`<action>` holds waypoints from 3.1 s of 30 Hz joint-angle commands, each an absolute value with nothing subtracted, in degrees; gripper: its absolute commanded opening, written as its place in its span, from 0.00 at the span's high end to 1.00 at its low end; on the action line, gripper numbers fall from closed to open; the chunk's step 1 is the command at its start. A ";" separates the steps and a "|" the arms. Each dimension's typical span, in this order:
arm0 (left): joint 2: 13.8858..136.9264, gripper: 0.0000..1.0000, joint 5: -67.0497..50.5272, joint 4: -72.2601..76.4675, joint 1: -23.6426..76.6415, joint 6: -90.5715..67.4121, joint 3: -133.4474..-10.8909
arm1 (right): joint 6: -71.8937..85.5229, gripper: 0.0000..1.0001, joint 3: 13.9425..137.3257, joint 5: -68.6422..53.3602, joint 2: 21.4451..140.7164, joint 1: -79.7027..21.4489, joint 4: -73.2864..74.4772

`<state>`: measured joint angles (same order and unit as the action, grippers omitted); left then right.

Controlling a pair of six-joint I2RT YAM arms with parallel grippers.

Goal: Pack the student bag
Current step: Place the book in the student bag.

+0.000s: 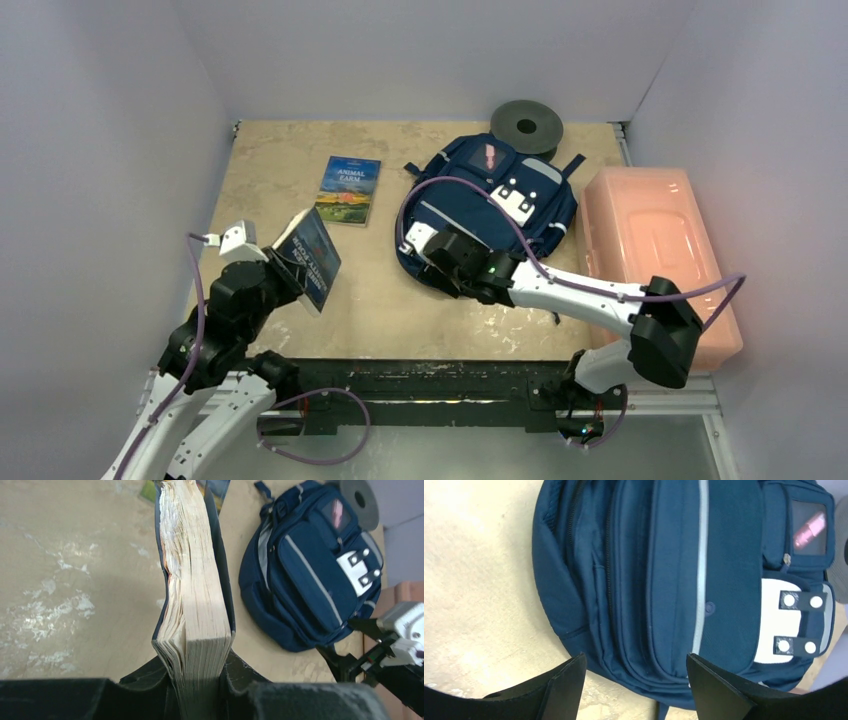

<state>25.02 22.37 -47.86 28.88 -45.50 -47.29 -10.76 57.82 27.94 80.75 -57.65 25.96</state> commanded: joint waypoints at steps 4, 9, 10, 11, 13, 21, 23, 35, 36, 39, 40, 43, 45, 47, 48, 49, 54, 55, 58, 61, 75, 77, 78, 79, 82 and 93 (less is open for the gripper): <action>26.34 1.00 11.78 -43.92 28.74 -46.40 -48.75 | -19.38 0.26 55.33 30.13 88.79 -58.60 18.36; 26.91 1.00 8.77 -43.72 28.74 -46.12 -48.73 | -20.10 0.30 55.26 37.18 93.91 -58.98 14.24; 26.90 1.00 8.18 -43.64 28.74 -46.42 -48.58 | -20.34 0.30 55.06 38.20 94.69 -59.05 12.96; 26.85 1.00 7.45 -43.57 28.74 -46.62 -48.41 | -20.59 0.33 54.84 41.38 95.55 -59.08 11.85; 26.57 1.00 7.11 -43.70 28.74 -46.99 -48.25 | -20.53 0.57 55.48 46.64 97.37 -59.15 11.41; 26.94 1.00 0.53 -39.45 28.74 -49.35 -48.08 | -8.63 1.00 63.96 41.79 90.89 -59.15 25.05; 28.82 1.00 -5.31 -33.92 28.74 -53.92 -47.49 | -4.34 1.00 64.63 35.73 83.49 -57.98 25.65; 41.92 1.00 -16.63 11.05 28.39 -83.37 -28.24 | 16.64 1.00 64.61 1.62 69.84 -37.40 19.87; 44.89 1.00 -16.58 17.18 28.39 -85.72 -26.75 | 17.02 1.00 64.63 0.31 69.75 -35.90 19.38; 52.48 1.00 -15.49 30.99 28.39 -88.13 -23.33 | 19.99 1.00 64.82 -3.33 69.52 -33.52 17.79; 54.55 1.00 -15.47 33.97 28.39 -88.72 -23.27 | 20.30 1.00 65.05 -3.98 69.59 -32.83 17.60; 60.97 1.00 -15.09 40.59 28.43 -91.14 -23.32 | 20.75 1.00 65.58 -5.79 69.91 -31.31 17.43; 64.55 1.00 -14.43 46.03 28.56 -93.28 -23.11 | 21.38 1.00 65.46 -7.39 69.83 -30.22 16.59; 67.59 1.00 -14.39 51.55 28.56 -95.20 -23.52 | 21.92 1.00 65.35 -8.61 69.99 -29.44 15.85; 68.54 1.00 -14.20 52.62 28.71 -95.54 -24.08 | 22.01 1.00 65.51 -9.26 70.09 -29.14 15.78; 69.30 1.00 -14.05 52.50 28.86 -95.44 -24.96 | 22.16 1.00 65.61 -9.78 70.20 -28.88 15.62; 74.76 1.00 -12.52 53.30 30.65 -95.20 -29.75 | 23.56 1.00 66.75 -12.57 70.57 -28.30 14.54; 76.48 1.00 -12.08 54.24 31.22 -95.68 -30.82 | 24.01 1.00 66.98 -12.99 70.50 -28.30 14.33; 84.14 1.00 -12.07 59.90 32.73 -97.93 -33.52 | 24.80 1.00 67.94 -13.58 70.32 -28.21 14.03; 92.22 1.00 -12.23 63.54 34.40 -99.35 -37.90 | 25.00 1.00 69.05 -13.67 70.21 -28.09 14.26; 112.16 0.88 -1.18 45.96 40.31 -90.33 -61.25 | 22.80 1.00 67.72 -13.47 69.37 -27.44 14.51; 111.96 0.76 -1.95 35.76 40.29 -92.36 -63.25 | 22.20 1.00 67.50 -12.72 69.26 -27.25 14.90; 110.88 0.67 -2.66 29.41 40.20 -93.05 -63.83 | 21.77 1.00 67.50 -12.28 69.26 -27.22 15.06; 109.19 0.60 -2.87 22.74 40.02 -92.63 -64.56 | 21.41 1.00 67.46 -11.84 69.33 -27.10 15.23; 103.26 0.35 -3.01 7.17 39.46 -89.42 -65.88 | 20.64 1.00 67.00 -10.64 69.62 -26.97 15.00; 79.09 0.01 -1.05 -30.20 32.22 -66.73 -60.69 | 14.82 1.00 64.59 -3.42 72.56 -26.96 18.10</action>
